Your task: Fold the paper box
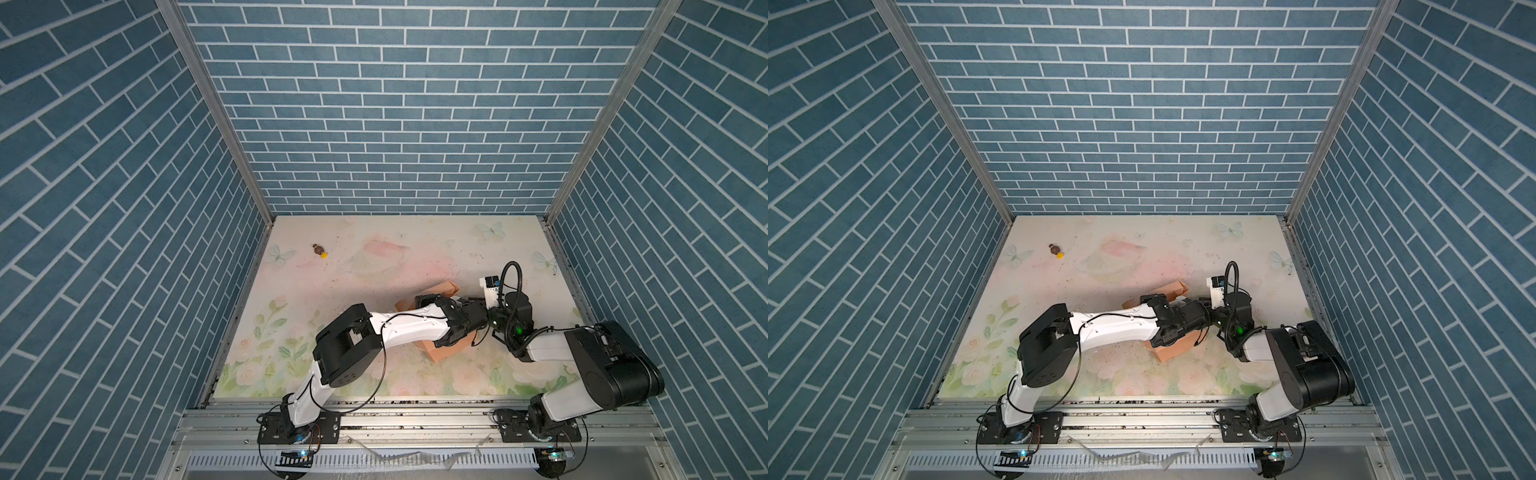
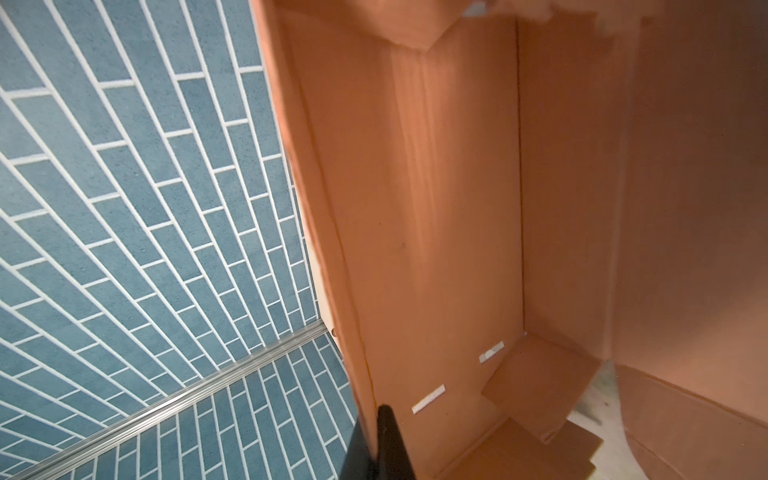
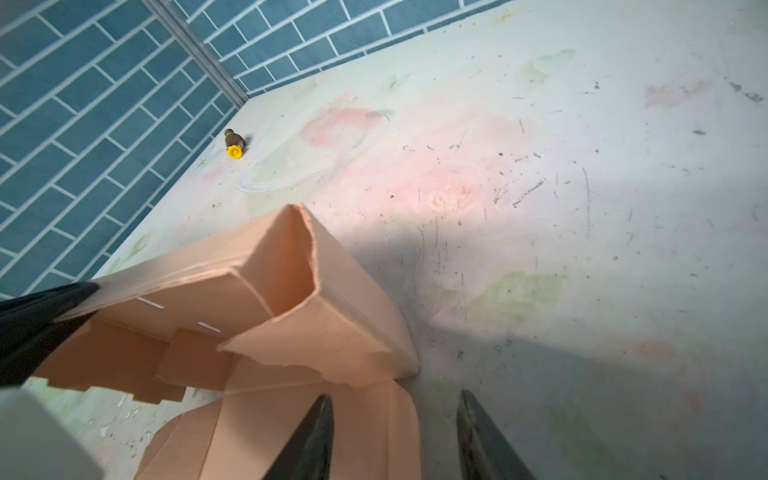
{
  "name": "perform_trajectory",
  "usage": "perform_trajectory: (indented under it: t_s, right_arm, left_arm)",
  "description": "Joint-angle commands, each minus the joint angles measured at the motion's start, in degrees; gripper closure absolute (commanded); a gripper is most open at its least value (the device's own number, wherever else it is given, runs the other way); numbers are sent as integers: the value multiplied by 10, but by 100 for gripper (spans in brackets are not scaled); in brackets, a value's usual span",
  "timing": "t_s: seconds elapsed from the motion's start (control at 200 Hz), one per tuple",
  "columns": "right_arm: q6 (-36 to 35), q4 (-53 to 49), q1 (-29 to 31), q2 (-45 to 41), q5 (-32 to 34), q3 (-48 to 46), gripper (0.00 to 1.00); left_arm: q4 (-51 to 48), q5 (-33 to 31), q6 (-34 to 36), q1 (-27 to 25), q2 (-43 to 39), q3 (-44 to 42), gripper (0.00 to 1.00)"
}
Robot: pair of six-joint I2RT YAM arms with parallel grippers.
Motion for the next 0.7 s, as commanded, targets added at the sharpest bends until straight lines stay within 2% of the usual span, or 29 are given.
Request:
perform_trajectory:
  t_s: [0.0,0.695]
  right_arm:
    - [-15,122,8,23,-33,-9,51]
    - [-41,172,29,92,-42,28,57]
  left_arm:
    - [-13,13,2,-5,-17,-6,94]
    - [-14,19,2,-4,-17,-3,94]
